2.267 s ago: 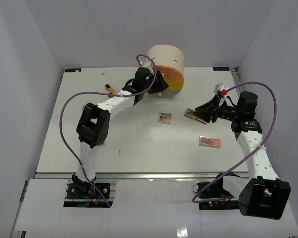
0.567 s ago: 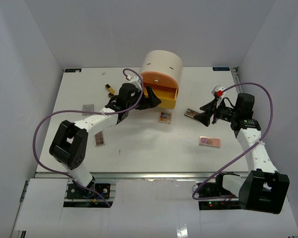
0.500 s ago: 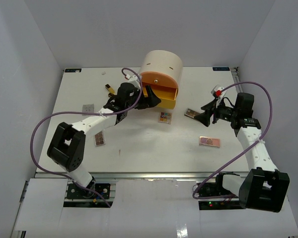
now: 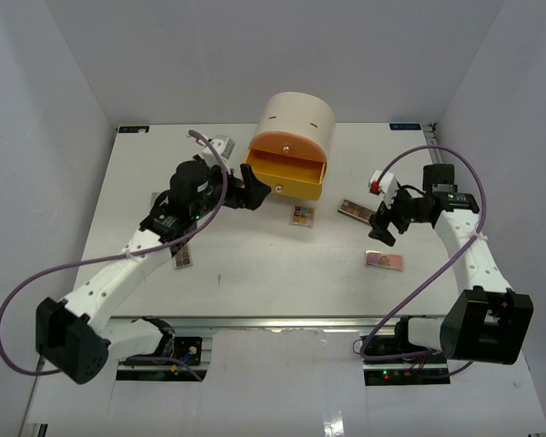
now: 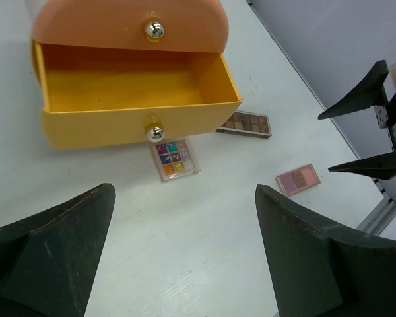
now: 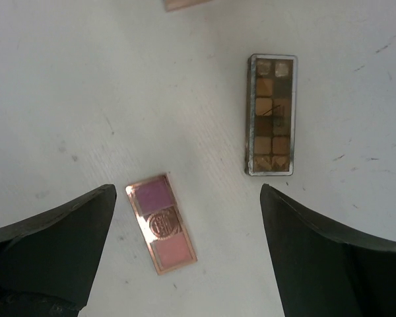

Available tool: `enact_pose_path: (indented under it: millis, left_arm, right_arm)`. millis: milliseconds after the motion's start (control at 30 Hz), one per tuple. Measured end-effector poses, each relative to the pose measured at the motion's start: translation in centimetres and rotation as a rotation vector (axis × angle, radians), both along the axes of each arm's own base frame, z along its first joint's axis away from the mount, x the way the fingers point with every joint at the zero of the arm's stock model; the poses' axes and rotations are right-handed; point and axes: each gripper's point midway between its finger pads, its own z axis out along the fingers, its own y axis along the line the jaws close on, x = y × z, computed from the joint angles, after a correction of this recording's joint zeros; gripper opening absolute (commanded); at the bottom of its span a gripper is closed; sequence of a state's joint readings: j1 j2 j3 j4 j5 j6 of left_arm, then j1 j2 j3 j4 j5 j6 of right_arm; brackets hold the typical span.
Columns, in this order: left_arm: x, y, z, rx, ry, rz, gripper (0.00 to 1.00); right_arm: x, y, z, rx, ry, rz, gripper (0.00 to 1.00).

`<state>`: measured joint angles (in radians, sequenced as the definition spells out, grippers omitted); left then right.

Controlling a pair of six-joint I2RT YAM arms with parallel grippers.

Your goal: Organize the makeup

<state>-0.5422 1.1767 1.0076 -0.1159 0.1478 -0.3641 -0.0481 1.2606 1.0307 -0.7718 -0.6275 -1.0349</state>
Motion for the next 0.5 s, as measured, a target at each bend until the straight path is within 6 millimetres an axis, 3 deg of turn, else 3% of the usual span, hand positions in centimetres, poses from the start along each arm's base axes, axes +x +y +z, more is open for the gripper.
enact_pose_path:
  millis: [133,367,500]
  left_arm:
    - [-2.2,2.9,1.4,0.035,-0.094,0.040,0.98]
    - [-3.8,6.0,-2.0,0.136,-0.082,0.106,0.98]
    - [-4.3,7.4,-2.6,0.167,-0.096,0.147,0.98]
  right_arm:
    - [-1.6,-0.8,-1.9,-0.131,0.058,0.135,0.98]
    - [-3.9,-2.1,-6.9,-0.346,0.199,0.274,0.99]
    - [-5.1,-2.5,-9.3,-0.442,0.236,0.289,0.99]
